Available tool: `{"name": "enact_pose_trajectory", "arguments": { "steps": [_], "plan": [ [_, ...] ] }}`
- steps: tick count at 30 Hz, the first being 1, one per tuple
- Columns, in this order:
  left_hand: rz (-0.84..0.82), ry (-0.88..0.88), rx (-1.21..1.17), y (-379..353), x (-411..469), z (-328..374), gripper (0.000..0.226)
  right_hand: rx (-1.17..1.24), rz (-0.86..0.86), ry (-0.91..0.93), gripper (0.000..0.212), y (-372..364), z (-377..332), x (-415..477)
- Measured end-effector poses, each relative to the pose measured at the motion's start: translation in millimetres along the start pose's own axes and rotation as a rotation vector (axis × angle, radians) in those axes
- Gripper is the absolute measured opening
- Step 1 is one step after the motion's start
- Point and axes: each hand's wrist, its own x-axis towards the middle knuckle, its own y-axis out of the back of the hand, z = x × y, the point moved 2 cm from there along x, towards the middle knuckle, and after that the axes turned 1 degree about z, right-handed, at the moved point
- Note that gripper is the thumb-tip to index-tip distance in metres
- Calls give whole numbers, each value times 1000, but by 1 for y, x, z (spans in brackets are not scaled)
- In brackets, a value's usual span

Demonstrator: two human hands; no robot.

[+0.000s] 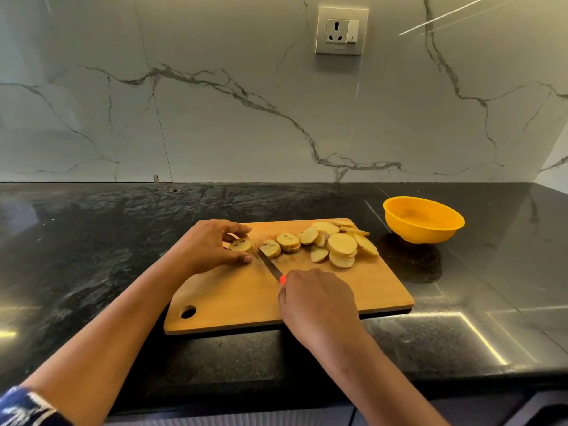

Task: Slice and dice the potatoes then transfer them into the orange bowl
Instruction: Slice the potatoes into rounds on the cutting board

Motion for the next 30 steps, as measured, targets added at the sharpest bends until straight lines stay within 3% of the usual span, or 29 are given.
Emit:
{"name": "enact_pose_trajectory", "arguments": {
  "steps": [6,11,13,15,20,25,30],
  "plan": [
    [6,-12,-39,10,-3,-9,53,-8,13,-14,25,-4,-3,14],
    [72,13,-647,15,-8,-2,50,-4,14,-19,26,-3,-3,22],
    [89,-4,-762,12,-8,-1,54,34,31,-48,27,-1,1,24],
    [105,4,-703,7,-7,-3,51,89,83,-86,29,2,7,25],
    [119,57,-294,-2,-2,-11,49,169,203,-53,32,3,7,23],
    [105,0,-253,-3,-3,-10,55,185,178,-4,32,-3,-5,24],
    [65,-36,-275,2,-3,-13,32,199,114,-15,31,-7,-10,28]
  ]
}}
